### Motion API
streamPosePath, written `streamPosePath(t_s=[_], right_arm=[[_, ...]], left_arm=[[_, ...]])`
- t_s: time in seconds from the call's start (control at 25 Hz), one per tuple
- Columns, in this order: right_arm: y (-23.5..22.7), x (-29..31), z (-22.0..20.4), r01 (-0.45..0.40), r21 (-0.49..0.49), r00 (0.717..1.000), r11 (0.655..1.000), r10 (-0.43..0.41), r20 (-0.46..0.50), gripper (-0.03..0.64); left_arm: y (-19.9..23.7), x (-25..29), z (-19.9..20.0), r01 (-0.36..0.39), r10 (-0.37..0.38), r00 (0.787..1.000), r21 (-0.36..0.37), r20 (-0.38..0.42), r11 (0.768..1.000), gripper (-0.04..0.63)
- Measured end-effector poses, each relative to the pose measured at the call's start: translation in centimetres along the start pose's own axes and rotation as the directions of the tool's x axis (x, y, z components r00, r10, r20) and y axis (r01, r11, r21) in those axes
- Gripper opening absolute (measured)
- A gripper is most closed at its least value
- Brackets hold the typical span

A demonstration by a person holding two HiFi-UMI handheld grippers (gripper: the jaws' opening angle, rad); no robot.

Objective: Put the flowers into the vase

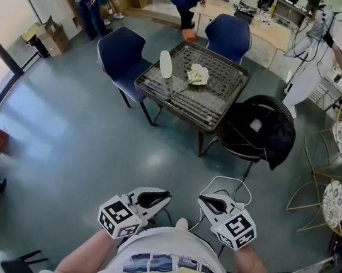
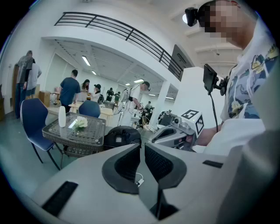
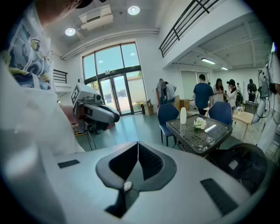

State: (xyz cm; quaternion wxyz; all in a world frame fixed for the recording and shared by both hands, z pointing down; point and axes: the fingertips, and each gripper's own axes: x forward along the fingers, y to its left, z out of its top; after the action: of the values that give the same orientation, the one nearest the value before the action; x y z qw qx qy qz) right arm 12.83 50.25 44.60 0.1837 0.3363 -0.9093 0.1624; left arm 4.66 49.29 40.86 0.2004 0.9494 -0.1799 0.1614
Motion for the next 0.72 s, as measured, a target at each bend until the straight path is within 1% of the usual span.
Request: streamPosePath(t_s=[0.4, 0.56, 0.72], right_arm=[[-0.5, -0.9, -1.5, -0.024, 0.011, 1.0, 1.0, 0.024, 0.0, 0.014], [-1.0, 0.3, -1.5, -0.033, 0.019, 0.999, 0.999, 0.034, -0.021, 0.014], [-2.5, 2.3, -1.0, -0.005, 0.06, 0.999, 0.998, 0.007, -0.033, 0.015]], left_arm=[[-0.5, 0.4, -0.3, -0.05, 0.05, 0.999, -0.007, 0.0, 0.999, 0.043], [0.8, -0.2, -0.3, -0.063, 0.064, 0.998, -0.034, 0.005, 0.997, 0.043], [3.3, -0.2, 0.3, -0.038, 0.038, 0.999, -0.036, 0.008, 0.999, 0.043]])
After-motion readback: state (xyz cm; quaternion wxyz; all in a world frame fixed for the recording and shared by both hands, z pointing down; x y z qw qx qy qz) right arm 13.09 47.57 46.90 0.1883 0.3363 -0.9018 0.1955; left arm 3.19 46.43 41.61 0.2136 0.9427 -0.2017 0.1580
